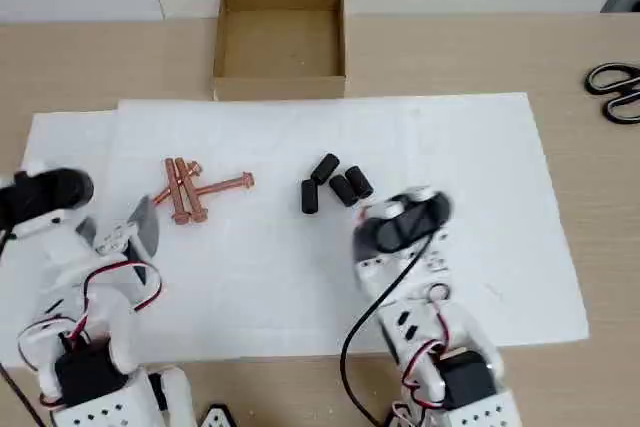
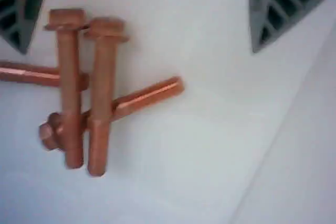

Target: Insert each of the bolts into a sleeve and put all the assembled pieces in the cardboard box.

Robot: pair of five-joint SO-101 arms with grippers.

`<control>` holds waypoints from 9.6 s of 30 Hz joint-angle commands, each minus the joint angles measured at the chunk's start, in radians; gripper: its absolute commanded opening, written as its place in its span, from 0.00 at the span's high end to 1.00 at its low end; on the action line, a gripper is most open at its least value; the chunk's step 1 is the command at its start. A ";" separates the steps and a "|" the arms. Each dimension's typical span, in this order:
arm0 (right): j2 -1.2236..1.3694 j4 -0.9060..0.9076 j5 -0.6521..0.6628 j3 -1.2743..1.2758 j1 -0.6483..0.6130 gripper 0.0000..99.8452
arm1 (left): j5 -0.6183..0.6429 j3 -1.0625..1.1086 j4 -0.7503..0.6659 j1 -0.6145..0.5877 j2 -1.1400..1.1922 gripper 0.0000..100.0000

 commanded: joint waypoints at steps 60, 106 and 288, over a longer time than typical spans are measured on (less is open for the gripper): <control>3.128 -0.348 0.072 -3.024 0.016 0.89 | -0.026 0.278 0.046 -0.037 -0.370 0.74; 2.143 0.883 0.074 -3.136 0.122 0.82 | -0.071 0.278 0.052 -0.035 -0.370 0.74; 2.170 0.848 0.166 -1.989 0.170 1.00 | -0.101 -0.731 0.267 0.114 0.819 0.75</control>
